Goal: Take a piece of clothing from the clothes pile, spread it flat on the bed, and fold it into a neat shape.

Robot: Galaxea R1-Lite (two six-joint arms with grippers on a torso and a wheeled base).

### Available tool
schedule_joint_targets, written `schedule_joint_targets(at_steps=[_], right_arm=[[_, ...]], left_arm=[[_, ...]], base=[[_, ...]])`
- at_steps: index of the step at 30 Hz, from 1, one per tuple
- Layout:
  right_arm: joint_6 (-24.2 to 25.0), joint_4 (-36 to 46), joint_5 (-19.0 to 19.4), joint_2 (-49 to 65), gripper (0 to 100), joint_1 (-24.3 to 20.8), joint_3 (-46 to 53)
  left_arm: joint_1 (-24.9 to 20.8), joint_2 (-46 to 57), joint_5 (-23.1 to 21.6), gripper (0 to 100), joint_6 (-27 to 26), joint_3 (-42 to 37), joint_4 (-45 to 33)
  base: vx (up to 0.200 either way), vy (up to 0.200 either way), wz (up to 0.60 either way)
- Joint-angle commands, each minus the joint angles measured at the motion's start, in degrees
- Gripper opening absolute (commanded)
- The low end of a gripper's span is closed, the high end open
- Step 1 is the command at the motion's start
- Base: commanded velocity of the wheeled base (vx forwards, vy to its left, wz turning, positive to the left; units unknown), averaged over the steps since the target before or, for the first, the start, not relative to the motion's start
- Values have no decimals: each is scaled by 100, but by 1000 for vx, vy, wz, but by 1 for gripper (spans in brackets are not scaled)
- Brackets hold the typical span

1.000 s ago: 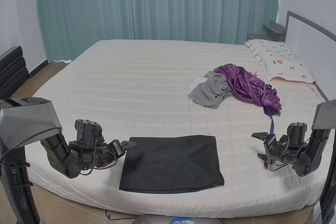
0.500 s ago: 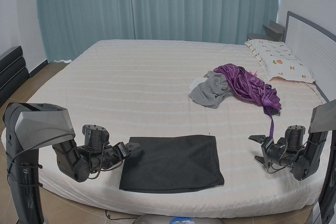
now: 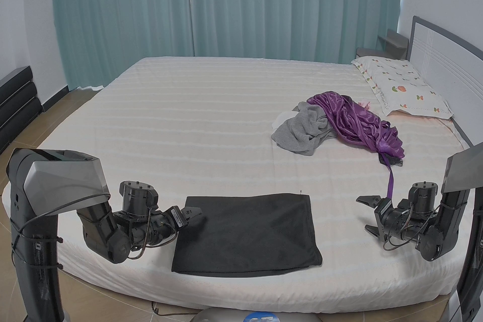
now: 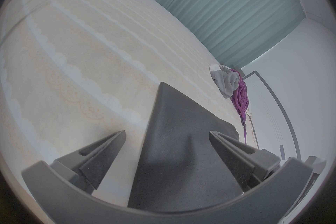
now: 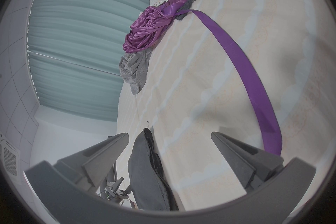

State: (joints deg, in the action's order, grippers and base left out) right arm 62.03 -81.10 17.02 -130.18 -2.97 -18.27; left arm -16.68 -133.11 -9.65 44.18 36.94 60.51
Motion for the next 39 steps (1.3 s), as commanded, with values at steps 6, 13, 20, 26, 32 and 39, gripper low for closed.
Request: schedule_joint_targets(at_steps=[6, 13, 20, 26, 32, 39], right_arm=[[-6, -2, 3, -16, 100, -1, -1], [-6, -11, 3, -16, 100, -1, 17], [-15, -11, 3, -7, 100, -1, 34], [-15, -11, 12, -16, 100, -1, 43], [-15, -11, 21, -7, 100, -1, 43], [-24, -11, 21, -16, 100, -1, 43]], left_arm=[[-213, 39, -1, 100, 21, -99, 4], [-213, 39, 7, 0, 38, -99, 4], [-204, 39, 16, 0, 47, -108, -5], [-204, 48, 16, 0, 47, -117, -13], [-204, 48, 25, 0, 47, -108, -40], [-204, 48, 25, 0, 47, -108, -75]], base=[[0, 0, 0], [0, 0, 0], [0, 0, 0], [0, 0, 0], [0, 0, 0], [0, 0, 0]])
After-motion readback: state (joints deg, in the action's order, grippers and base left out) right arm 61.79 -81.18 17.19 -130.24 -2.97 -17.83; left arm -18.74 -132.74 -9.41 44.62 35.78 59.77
